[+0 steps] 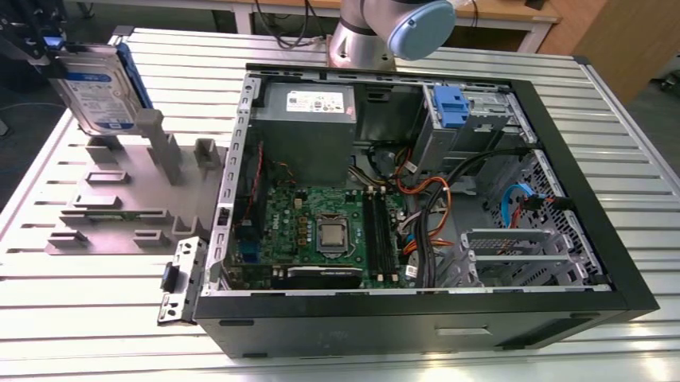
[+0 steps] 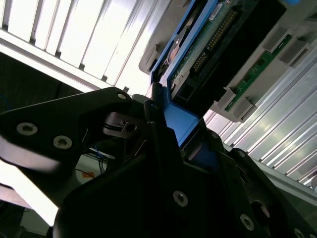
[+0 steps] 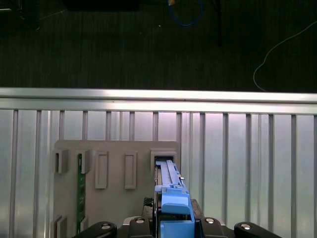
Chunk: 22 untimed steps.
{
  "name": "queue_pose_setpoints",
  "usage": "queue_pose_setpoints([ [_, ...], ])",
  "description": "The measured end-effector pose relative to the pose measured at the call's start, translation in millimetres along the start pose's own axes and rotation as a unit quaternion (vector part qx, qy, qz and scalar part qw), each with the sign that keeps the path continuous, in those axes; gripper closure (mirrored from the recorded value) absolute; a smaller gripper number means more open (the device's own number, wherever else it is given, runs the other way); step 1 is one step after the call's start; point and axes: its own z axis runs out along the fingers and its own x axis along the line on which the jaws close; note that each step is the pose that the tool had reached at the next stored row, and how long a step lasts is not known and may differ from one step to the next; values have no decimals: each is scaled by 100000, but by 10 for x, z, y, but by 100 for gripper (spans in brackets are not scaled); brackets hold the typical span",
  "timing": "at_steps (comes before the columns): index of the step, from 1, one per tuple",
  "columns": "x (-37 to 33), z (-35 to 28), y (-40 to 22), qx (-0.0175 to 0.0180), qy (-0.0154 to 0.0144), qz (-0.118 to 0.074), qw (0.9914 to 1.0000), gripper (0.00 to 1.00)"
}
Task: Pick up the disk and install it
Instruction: 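Pick up the disk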
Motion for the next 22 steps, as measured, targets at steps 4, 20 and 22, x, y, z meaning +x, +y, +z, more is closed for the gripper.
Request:
queue_pose_setpoints([
  [4, -1, -30, 0, 0, -1, -1, 100000, 63],
  [20, -2, -80, 0, 4, 0, -1, 100000, 63],
  [22, -2, -85, 1, 4, 0, -2, 100000, 63],
])
